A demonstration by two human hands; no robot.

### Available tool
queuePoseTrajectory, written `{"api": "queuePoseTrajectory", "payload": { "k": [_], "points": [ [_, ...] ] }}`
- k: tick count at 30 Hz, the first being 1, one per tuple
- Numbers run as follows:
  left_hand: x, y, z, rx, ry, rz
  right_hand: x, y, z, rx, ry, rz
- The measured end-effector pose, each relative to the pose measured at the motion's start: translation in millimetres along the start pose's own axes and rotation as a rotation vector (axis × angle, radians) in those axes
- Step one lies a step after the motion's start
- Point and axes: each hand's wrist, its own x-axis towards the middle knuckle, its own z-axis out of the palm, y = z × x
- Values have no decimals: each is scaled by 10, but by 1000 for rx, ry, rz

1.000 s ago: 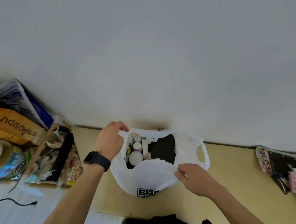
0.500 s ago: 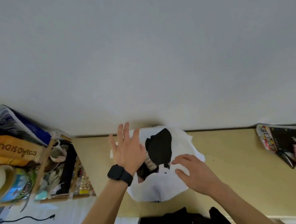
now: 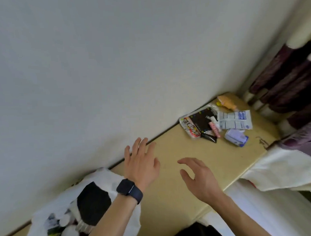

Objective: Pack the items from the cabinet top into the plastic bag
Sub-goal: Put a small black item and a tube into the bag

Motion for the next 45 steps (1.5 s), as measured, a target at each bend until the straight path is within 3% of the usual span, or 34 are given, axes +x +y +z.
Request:
{"api": "queuePoseTrajectory", "payload": {
  "k": [7, 12, 16, 22, 26, 30, 34, 38, 45],
  "points": [
    [673, 652, 900, 73, -409, 136, 435, 1067, -503, -107, -16, 297],
    [757, 783, 1470, 38, -678, 53, 891, 1707, -614, -248, -212, 444],
    [631, 724, 1748, -59, -802, -43, 1369, 1955, -592, -362, -262, 399],
    [550, 680, 1887, -134, -848, -96, 1914, 2090, -404, -576, -398, 267],
    [671, 760, 1785, -393, -800, -261, 1907, 2070, -249, -693, -377, 380],
    [779, 928, 1601, -872, -694, -518, 1603, 1895, -107, -232, -425, 434],
    [866, 1008, 1342, -990, -602, -429, 1216, 1460, -75, 140, -500, 389],
    [866, 909, 1208, -996, -570, -413, 1149, 1163, -141, 252, -509, 398],
    [829, 812, 1023, -1042, -564, -441, 1245, 984, -225, 230, -663, 339]
  ]
}}
